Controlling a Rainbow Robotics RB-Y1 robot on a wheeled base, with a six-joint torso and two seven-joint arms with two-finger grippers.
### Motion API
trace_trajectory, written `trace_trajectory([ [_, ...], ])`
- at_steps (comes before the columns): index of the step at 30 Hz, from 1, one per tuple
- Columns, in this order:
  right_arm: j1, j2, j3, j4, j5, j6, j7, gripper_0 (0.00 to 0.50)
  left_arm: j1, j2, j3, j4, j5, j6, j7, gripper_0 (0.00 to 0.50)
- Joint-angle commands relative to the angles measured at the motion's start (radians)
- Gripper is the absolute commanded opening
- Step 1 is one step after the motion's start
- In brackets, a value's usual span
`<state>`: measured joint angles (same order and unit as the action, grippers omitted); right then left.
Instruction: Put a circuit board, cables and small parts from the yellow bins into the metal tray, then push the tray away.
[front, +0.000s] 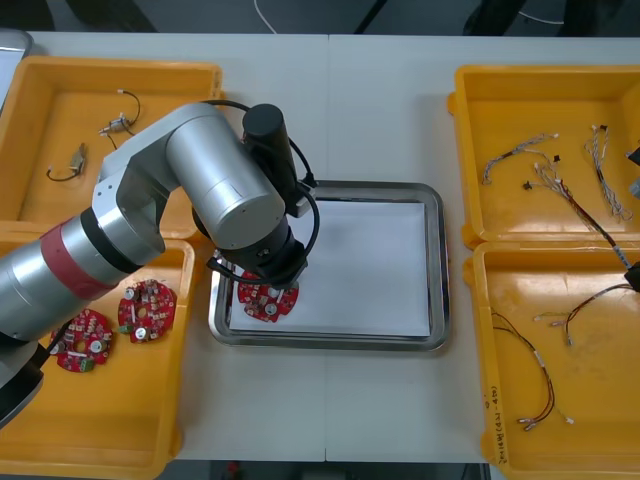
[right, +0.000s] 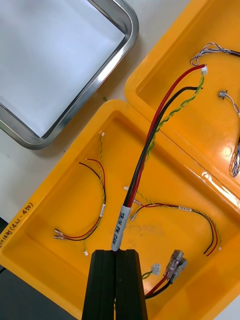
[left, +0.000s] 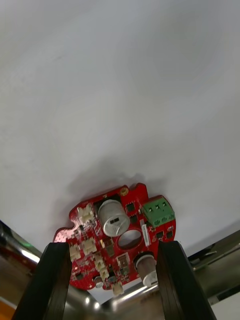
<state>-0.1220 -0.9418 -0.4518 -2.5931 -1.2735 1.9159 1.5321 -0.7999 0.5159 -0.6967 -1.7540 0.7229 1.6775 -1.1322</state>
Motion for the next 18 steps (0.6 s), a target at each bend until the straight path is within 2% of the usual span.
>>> trace_trajectory([
  [1, -0.018, -0.038, 0.016, -0.024, -0.014, 0.004, 0.048, 0.0, -0.041, 0.026, 0.101, -0.071, 0.029, 0.073, 0.1, 0.5],
  [11, -0.018, -0.038, 0.035, -0.025, -0.006, 0.004, 0.049, 0.0, -0.041, 0.085, 0.264, -0.173, 0.073, 0.234, 0.086, 0.5],
  [18, -0.061, -0.038, 0.099, -0.025, 0.011, 0.004, 0.053, 0.0, -0.041, 0.13, 0.407, -0.205, 0.113, 0.242, 0.068, 0.5],
])
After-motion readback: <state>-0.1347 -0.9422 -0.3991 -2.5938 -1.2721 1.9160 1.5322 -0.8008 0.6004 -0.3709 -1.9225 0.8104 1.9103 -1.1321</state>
